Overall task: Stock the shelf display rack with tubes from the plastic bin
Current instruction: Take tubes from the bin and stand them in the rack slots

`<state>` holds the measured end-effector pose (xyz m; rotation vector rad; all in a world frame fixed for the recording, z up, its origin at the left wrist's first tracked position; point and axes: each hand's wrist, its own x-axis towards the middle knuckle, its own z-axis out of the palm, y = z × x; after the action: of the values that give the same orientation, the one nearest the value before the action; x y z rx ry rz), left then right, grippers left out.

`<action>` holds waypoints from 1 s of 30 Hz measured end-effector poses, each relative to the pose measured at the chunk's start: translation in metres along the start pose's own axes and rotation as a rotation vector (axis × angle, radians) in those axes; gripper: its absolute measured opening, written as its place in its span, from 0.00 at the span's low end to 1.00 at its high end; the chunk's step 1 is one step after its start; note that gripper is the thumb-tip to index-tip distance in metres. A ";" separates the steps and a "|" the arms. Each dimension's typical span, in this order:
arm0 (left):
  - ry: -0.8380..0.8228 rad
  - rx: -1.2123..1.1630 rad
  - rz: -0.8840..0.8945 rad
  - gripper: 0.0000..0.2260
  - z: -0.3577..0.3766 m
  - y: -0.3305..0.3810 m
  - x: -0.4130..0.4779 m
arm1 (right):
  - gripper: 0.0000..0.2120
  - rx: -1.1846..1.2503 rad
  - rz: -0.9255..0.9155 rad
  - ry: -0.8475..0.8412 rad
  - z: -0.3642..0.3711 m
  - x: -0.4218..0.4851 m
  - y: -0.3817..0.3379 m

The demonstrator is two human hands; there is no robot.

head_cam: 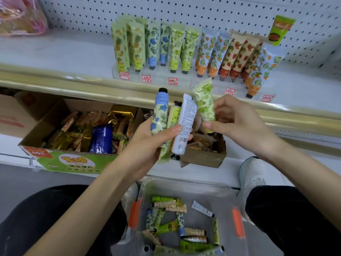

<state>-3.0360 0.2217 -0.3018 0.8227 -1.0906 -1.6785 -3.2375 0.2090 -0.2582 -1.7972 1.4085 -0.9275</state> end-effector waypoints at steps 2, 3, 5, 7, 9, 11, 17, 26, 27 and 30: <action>0.012 0.037 0.046 0.16 0.000 0.014 0.007 | 0.14 0.002 -0.015 0.044 0.003 0.006 -0.005; 0.019 0.052 0.069 0.17 -0.002 0.022 0.011 | 0.14 0.019 -0.014 0.063 0.002 0.009 -0.008; 0.042 0.067 0.117 0.18 -0.007 0.038 0.019 | 0.17 0.047 0.001 0.087 -0.002 0.017 -0.017; 0.083 0.074 0.167 0.18 -0.017 0.051 0.028 | 0.22 0.071 0.017 0.116 -0.008 0.027 -0.025; 0.133 0.081 0.207 0.21 -0.026 0.061 0.037 | 0.25 0.083 0.054 0.147 -0.013 0.038 -0.033; 0.177 0.094 0.238 0.24 -0.033 0.066 0.047 | 0.18 0.113 0.074 0.162 -0.017 0.051 -0.042; 0.146 0.030 0.238 0.23 -0.047 0.053 0.061 | 0.15 0.070 0.099 0.245 -0.025 0.106 -0.057; 0.084 0.050 0.226 0.22 -0.055 0.044 0.078 | 0.12 -0.182 0.003 0.384 -0.013 0.157 -0.053; 0.082 0.045 0.226 0.23 -0.056 0.043 0.079 | 0.13 -0.197 0.009 0.386 -0.012 0.160 -0.051; 0.070 0.010 0.225 0.23 -0.058 0.044 0.078 | 0.14 -0.306 0.018 0.392 -0.008 0.165 -0.047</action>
<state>-2.9962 0.1245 -0.2866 0.7313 -1.1013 -1.4473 -3.1932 0.0563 -0.1933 -1.8834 1.8937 -1.1501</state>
